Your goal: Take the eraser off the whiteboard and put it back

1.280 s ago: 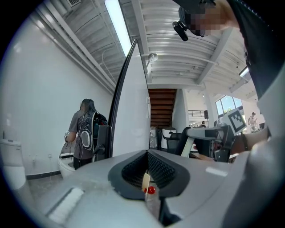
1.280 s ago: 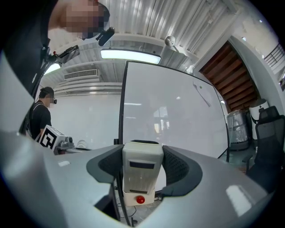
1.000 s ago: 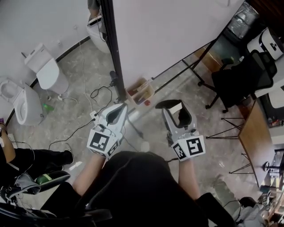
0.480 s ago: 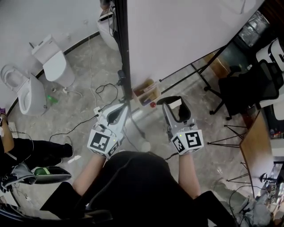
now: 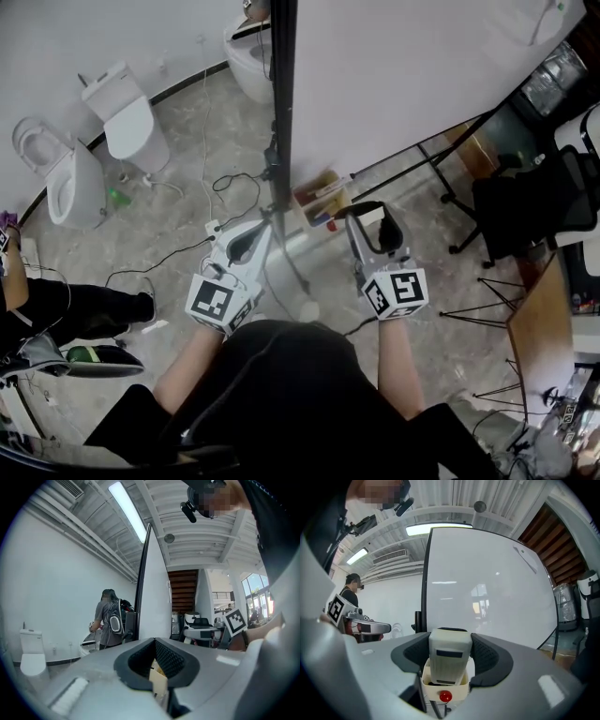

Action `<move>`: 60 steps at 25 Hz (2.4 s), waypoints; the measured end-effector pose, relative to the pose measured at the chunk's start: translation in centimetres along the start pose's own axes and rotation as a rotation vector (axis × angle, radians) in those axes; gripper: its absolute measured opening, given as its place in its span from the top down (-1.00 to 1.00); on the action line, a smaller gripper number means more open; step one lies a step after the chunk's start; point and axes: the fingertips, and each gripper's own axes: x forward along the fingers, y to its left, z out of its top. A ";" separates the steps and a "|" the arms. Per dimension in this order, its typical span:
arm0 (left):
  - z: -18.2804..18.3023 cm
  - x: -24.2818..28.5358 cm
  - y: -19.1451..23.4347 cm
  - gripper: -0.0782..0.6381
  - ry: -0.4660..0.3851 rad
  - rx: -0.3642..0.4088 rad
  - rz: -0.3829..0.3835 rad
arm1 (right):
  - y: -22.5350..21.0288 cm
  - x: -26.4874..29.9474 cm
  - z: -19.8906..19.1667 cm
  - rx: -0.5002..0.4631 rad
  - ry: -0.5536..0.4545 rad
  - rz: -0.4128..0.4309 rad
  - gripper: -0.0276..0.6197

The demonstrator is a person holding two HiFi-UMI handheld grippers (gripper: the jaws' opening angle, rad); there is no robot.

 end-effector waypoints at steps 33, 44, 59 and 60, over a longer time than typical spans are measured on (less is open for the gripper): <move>-1.8 -2.2 2.3 0.76 0.030 0.014 0.172 | -2.0 6.3 -7.5 0.048 0.118 0.076 0.07; -1.3 -2.2 2.5 0.76 0.026 -0.015 0.212 | -2.3 6.9 -9.2 0.041 0.151 0.070 0.06; -1.4 -2.9 2.9 0.76 0.031 0.008 0.206 | -2.3 7.0 -10.2 0.017 0.183 0.049 0.04; -1.3 -2.8 2.9 0.76 0.029 0.002 0.207 | -2.3 7.0 -10.3 0.019 0.186 0.050 0.00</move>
